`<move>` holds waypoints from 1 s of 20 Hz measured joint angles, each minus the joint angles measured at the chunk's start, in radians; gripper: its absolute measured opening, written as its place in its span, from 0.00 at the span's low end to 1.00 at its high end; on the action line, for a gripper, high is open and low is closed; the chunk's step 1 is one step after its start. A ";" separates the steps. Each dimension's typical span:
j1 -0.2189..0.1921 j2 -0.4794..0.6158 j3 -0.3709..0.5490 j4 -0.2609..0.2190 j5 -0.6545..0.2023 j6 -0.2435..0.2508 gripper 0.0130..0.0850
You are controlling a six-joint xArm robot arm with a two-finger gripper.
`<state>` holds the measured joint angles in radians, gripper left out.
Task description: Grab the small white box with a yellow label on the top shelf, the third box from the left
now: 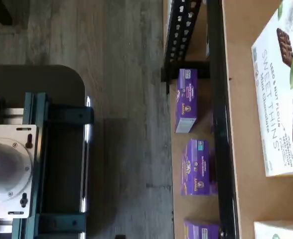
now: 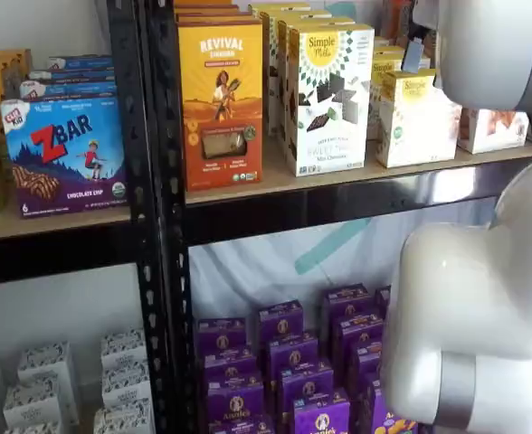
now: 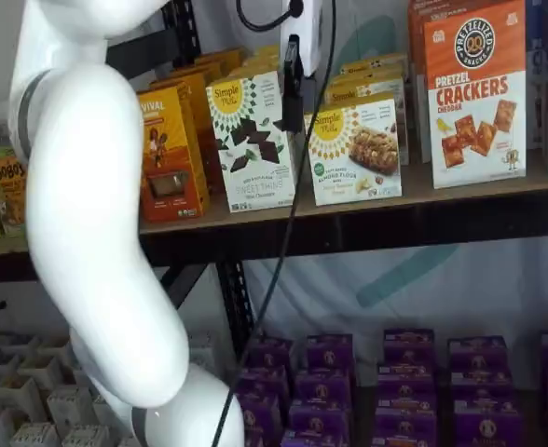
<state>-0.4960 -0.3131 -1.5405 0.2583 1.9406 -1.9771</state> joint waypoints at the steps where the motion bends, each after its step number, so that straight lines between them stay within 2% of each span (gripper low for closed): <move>1: 0.018 -0.018 0.022 -0.031 -0.021 0.004 1.00; 3: 0.030 -0.043 0.054 -0.047 -0.042 0.009 1.00; 6: 0.028 -0.086 0.113 -0.023 -0.079 0.012 1.00; 9: -0.008 -0.142 0.191 0.064 -0.176 -0.001 1.00; 12: -0.050 -0.199 0.278 0.171 -0.319 -0.029 1.00; 14: -0.066 -0.208 0.303 0.208 -0.396 -0.051 1.00; 17: -0.070 -0.191 0.306 0.210 -0.469 -0.076 1.00; 20: -0.061 -0.146 0.272 0.164 -0.485 -0.087 1.00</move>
<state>-0.5569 -0.4589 -1.2689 0.4227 1.4558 -2.0638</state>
